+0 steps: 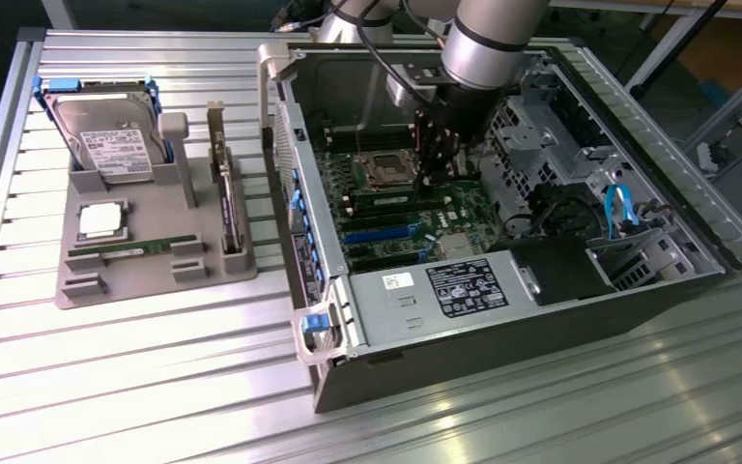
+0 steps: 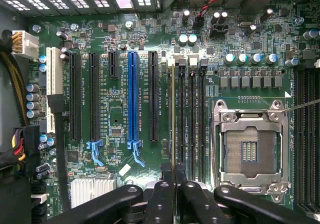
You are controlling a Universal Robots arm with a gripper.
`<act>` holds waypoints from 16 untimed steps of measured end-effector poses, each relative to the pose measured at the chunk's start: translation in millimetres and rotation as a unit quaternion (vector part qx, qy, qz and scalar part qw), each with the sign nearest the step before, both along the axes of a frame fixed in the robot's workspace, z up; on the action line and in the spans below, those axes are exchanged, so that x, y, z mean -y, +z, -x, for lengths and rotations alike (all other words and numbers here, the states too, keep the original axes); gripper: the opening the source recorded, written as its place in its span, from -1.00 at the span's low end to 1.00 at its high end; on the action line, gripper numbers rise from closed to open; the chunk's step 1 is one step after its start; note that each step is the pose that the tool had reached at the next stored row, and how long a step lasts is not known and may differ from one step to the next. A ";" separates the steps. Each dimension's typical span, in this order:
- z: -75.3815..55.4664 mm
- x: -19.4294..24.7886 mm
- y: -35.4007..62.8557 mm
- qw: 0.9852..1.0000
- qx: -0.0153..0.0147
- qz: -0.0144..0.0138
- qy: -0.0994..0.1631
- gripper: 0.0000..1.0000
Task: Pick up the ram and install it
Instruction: 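Insert the ram into the slot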
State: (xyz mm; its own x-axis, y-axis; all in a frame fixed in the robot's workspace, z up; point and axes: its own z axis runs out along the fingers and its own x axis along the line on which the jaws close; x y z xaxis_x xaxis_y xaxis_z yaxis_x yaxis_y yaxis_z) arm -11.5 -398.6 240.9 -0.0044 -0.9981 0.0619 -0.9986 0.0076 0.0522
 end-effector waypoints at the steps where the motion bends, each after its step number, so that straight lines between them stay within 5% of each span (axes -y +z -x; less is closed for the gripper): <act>1: 0.0 -0.1 0.0 1.000 0.000 0.000 0.000 -0.76; 16: -0.8 -0.1 -1.5 1.000 0.000 0.000 0.000 -0.76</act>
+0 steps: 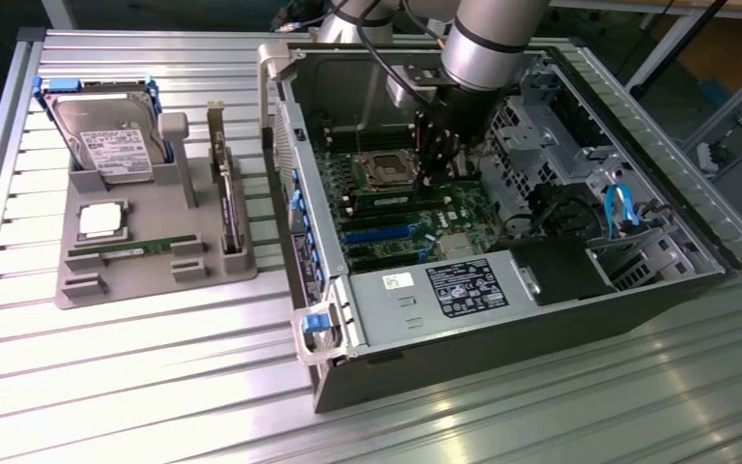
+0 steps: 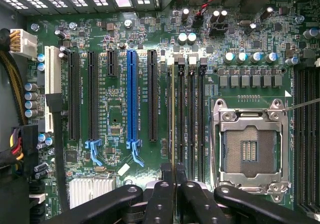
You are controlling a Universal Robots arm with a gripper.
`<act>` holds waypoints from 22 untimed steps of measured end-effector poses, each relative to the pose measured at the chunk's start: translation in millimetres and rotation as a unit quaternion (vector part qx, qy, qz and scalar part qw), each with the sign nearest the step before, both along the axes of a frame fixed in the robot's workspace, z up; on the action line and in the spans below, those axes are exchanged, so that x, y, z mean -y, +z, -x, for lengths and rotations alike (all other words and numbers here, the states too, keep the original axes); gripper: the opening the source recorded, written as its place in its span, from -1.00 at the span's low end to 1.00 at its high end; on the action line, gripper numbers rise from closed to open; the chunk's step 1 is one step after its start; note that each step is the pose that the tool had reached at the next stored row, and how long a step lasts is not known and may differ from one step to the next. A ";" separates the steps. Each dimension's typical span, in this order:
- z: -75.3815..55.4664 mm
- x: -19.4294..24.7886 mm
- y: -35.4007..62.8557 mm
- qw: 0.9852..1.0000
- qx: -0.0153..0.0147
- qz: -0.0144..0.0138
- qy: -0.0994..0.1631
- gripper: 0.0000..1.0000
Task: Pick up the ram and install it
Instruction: 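Insert the ram into the slot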
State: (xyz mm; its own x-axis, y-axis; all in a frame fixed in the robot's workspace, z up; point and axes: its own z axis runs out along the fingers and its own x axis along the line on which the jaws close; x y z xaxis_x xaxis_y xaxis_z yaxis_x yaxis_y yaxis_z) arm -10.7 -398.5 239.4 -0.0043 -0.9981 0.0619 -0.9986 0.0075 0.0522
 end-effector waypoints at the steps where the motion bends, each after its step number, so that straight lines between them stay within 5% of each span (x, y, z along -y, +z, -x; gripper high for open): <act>1: 0.0 0.0 -0.1 1.000 0.000 0.000 0.000 -0.76; 22: 0.1 0.0 -5.6 1.000 0.000 0.000 0.000 -0.76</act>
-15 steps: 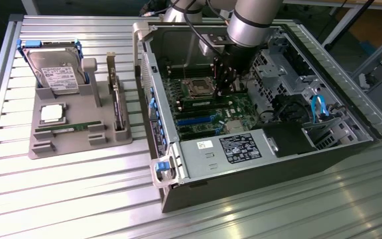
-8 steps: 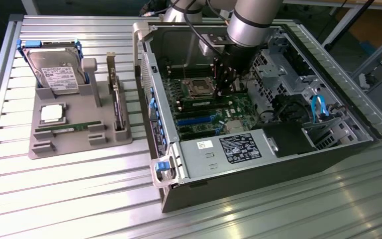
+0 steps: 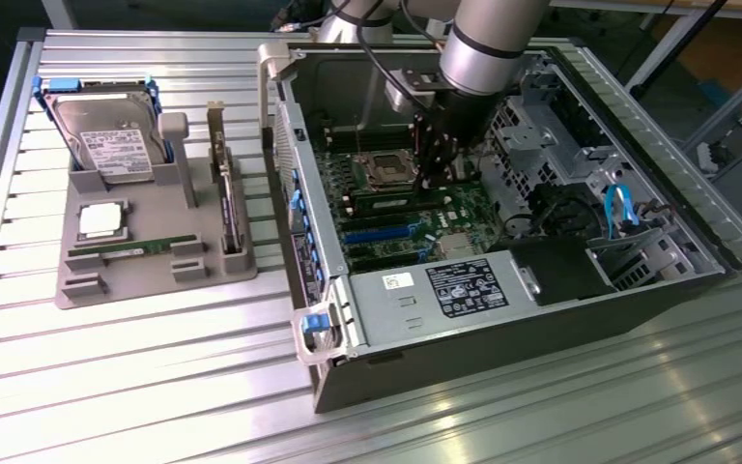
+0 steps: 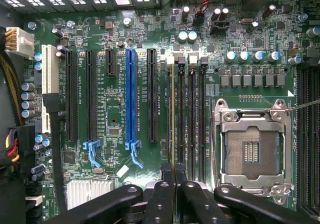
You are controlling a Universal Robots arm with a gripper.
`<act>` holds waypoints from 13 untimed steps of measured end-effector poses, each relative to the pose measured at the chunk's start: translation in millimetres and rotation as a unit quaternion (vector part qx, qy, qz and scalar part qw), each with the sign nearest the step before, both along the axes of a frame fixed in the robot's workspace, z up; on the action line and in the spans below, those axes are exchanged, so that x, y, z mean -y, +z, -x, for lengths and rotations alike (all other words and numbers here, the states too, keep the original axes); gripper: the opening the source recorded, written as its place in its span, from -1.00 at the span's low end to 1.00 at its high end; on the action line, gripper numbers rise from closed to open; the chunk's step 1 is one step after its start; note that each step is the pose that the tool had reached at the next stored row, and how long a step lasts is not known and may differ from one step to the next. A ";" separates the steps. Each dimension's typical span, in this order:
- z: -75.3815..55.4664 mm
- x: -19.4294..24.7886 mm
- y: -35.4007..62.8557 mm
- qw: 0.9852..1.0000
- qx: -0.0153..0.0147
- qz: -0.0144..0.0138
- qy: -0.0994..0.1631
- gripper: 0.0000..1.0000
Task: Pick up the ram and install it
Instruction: 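Insert the ram into the slot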
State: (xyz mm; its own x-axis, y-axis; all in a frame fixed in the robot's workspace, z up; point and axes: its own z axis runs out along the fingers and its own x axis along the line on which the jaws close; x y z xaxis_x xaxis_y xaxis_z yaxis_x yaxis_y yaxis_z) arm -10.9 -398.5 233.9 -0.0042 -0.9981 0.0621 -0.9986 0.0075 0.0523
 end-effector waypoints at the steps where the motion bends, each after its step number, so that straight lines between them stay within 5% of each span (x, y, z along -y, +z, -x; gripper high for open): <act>1: 0.0 0.0 -0.7 1.000 0.000 0.000 0.000 -0.76; 7: 0.0 0.0 -1.2 1.000 0.000 0.000 0.000 -0.75; 10: 0.0 0.0 -1.2 1.000 0.000 0.000 0.000 -0.49; 13: 0.0 0.0 -1.2 1.000 0.000 0.000 0.000 -0.49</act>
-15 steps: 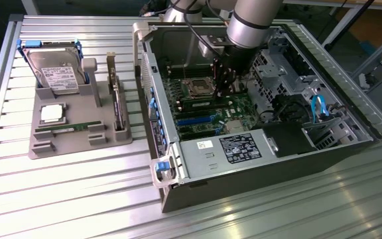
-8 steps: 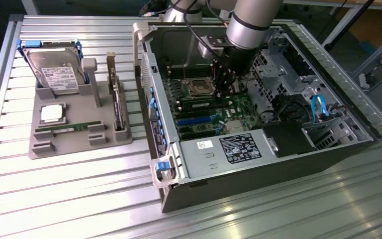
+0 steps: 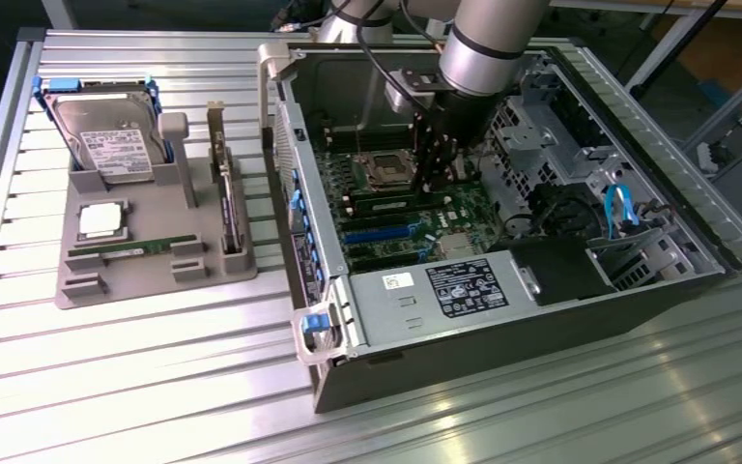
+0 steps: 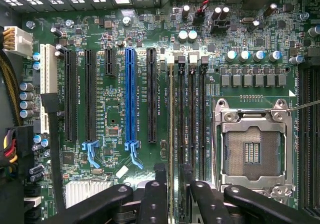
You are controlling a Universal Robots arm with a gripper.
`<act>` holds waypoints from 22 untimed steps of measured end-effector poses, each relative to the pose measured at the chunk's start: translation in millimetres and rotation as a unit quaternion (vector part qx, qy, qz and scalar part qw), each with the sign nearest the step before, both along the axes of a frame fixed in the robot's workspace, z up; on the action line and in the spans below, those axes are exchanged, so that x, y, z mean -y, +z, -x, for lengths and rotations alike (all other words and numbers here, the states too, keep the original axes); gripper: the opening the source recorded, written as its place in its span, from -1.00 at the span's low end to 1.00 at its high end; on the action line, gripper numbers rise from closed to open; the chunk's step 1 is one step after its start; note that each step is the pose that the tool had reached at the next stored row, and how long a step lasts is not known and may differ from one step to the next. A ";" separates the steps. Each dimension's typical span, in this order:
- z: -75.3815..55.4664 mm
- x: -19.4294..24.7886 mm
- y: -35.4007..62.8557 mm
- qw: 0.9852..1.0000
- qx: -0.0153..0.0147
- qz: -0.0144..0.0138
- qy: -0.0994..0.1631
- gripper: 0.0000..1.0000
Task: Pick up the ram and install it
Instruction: 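Insert the ram into the slot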
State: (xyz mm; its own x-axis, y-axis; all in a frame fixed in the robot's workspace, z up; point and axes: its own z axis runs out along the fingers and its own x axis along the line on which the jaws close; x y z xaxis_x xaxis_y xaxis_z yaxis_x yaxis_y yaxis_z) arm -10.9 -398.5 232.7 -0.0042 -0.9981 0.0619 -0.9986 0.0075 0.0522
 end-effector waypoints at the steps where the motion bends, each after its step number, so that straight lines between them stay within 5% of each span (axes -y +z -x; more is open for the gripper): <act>1: 0.0 0.0 0.0 1.000 0.000 0.000 0.000 -0.49; 22: -0.1 0.0 25.2 1.000 0.000 0.000 0.000 -0.49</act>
